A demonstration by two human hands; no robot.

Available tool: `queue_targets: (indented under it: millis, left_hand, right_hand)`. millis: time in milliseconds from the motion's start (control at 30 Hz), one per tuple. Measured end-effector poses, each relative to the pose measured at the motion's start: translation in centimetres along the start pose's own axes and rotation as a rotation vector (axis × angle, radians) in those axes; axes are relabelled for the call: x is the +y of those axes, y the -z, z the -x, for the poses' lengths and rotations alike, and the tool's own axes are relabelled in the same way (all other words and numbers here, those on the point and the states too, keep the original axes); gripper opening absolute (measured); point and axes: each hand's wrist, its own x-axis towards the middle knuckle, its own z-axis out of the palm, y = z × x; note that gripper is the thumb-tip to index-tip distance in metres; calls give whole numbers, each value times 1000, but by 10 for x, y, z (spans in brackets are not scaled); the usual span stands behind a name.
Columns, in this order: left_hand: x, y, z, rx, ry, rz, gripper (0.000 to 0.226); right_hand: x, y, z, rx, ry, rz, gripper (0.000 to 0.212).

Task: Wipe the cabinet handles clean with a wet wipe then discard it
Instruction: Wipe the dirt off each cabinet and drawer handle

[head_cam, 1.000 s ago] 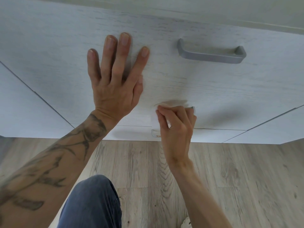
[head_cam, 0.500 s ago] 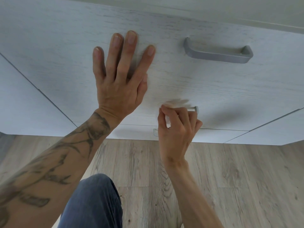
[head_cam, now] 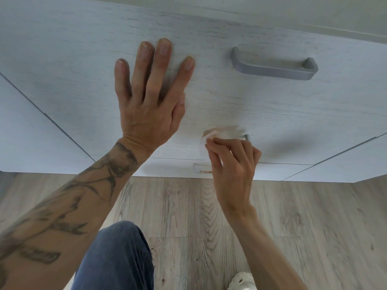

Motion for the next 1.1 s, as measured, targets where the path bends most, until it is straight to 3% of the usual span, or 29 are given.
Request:
queue_targets:
  millis: [100, 333, 500, 600, 733, 867, 1100]
  left_hand:
    - [1, 0, -1, 0, -4, 9, 74]
    - [2, -1, -1, 6, 0, -1, 75]
    - [1, -1, 1, 11, 2, -7, 79]
    - [1, -1, 1, 12, 2, -9, 81]
    - [0, -2, 1, 11, 1, -6, 82]
    - [1, -2, 1, 13, -4, -9, 82]
    - [0, -2, 1, 12, 1, -1, 79]
  right_hand:
    - [7, 8, 2, -21, -23, -33, 3]
    - [3, 30, -4, 27, -315, -107, 8]
    - [-19, 19, -15, -88, -229, -256, 22]
    - [-14, 13, -10, -117, -190, -168, 22]
    - [-8, 5, -3, -58, -171, -11, 20]
    - [-17, -9, -10, 29, -148, -40, 6]
    - [-19, -6, -5, 55, -154, -9, 1]
